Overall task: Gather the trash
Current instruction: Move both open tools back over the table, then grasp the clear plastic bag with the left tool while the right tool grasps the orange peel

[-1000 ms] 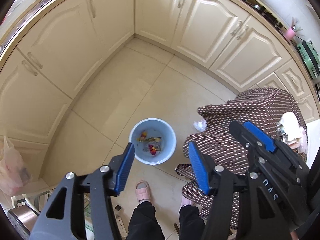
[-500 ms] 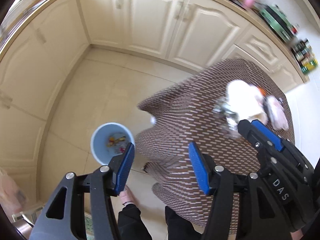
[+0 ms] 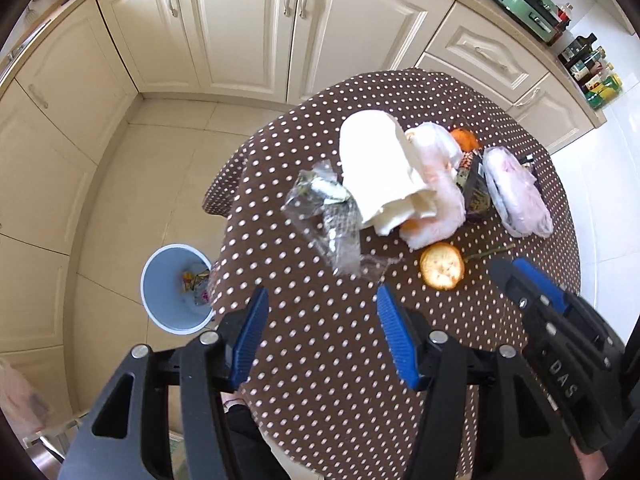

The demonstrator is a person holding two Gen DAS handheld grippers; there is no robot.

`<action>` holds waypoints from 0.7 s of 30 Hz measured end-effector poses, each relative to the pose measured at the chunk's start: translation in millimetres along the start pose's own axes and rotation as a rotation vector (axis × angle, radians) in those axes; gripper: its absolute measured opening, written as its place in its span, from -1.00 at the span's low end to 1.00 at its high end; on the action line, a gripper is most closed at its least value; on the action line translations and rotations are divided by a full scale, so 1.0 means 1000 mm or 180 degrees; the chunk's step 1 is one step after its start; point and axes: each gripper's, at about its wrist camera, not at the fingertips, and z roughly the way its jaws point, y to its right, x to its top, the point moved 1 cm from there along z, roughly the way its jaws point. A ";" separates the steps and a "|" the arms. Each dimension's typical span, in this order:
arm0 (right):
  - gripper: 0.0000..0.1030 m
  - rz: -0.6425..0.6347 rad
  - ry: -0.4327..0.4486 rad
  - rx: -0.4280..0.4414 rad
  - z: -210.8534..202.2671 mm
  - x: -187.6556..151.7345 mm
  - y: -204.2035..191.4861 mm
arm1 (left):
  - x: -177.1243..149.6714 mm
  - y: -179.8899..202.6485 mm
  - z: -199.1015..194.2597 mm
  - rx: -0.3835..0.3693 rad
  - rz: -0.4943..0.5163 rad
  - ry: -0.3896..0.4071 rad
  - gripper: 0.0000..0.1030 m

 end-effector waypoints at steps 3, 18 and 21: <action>-0.38 0.0015 -0.0068 0.0033 0.010 -0.001 0.006 | 0.010 0.005 0.016 0.0032 -0.0006 -0.0002 0.08; -0.76 -0.0102 -0.0291 0.0030 0.050 -0.005 -0.003 | 0.025 -0.004 0.045 -0.0226 0.0067 -0.0061 -0.69; -0.78 -0.0115 -0.0257 -0.0016 0.046 -0.006 -0.006 | 0.023 -0.009 0.037 -0.0269 0.0069 -0.0044 -0.69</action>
